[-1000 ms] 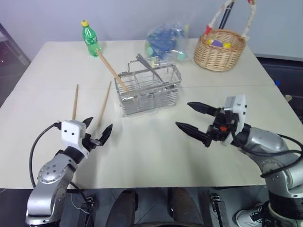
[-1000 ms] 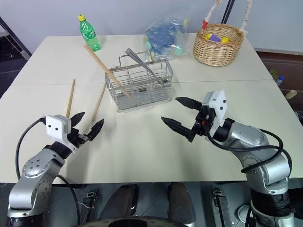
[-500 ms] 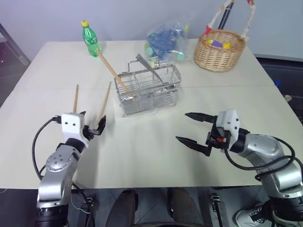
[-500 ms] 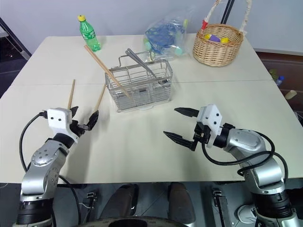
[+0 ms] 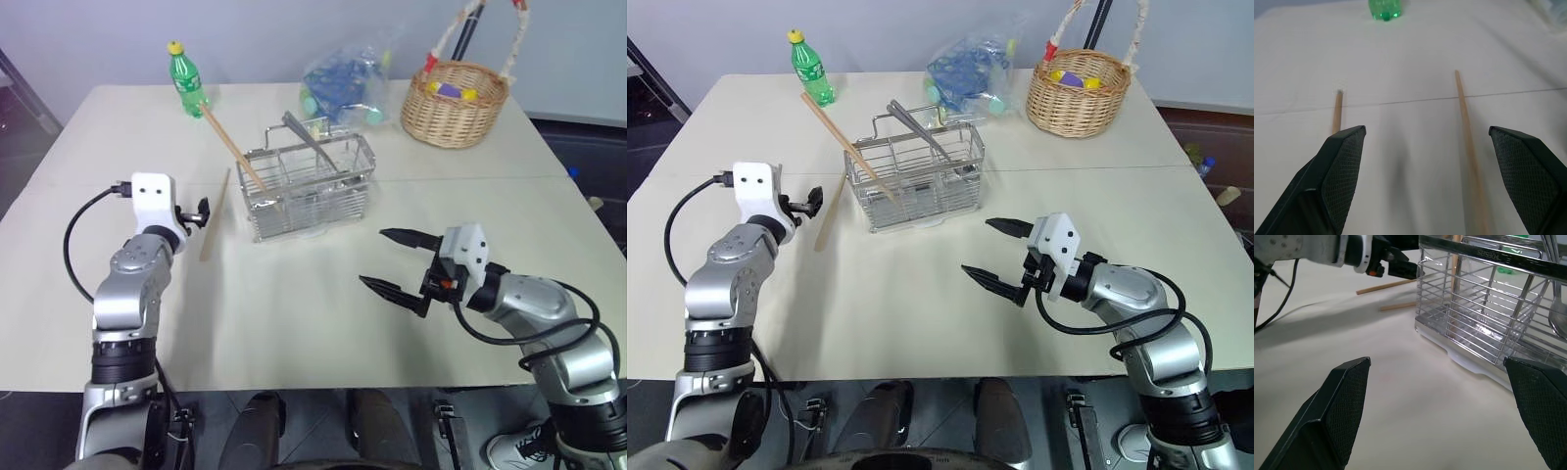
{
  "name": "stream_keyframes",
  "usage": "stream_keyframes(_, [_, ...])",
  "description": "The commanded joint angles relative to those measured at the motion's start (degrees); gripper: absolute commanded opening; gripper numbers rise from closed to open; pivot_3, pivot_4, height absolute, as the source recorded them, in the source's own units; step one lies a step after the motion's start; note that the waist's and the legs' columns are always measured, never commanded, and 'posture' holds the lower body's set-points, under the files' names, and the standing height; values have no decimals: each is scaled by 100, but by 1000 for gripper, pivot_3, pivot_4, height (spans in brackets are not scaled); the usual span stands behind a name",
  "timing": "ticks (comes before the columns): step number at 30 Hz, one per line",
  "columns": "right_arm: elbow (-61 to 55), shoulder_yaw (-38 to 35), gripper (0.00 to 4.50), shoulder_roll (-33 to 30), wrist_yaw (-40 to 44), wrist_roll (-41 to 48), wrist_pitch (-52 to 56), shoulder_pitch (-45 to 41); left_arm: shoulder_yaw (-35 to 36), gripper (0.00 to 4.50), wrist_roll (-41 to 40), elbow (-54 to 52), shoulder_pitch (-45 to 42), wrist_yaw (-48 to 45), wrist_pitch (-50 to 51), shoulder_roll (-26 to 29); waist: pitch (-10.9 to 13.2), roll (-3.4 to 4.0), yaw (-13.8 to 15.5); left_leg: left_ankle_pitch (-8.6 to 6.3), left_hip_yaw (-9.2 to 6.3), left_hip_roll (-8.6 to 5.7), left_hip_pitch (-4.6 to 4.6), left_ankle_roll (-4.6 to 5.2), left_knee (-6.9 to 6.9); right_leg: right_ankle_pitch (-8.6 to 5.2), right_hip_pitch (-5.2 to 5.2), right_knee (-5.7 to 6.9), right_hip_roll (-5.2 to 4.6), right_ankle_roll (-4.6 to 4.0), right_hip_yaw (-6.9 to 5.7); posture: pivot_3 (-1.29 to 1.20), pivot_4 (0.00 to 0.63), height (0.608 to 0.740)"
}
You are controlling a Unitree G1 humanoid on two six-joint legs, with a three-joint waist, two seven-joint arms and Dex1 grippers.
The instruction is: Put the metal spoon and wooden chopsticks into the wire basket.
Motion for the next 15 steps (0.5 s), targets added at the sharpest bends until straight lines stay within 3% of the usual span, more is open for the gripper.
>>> stream_keyframes(1, [-135,-115,4459,15,-50,10,-132,13,-56,4260,209,160,-316,286,330,-71,0,0,4,0,0,0,0,0,0,0,0,1,0,0,0,0,150,740])
stream_keyframes(15, [-9,-4,4459,166,-172,-82,-235,-56,-461,4260,572,1444,-1437,409,1572,-287,2,-3,3,1,0,-2,0,-2,5,1,-1,6,0,2,0,0,150,740])
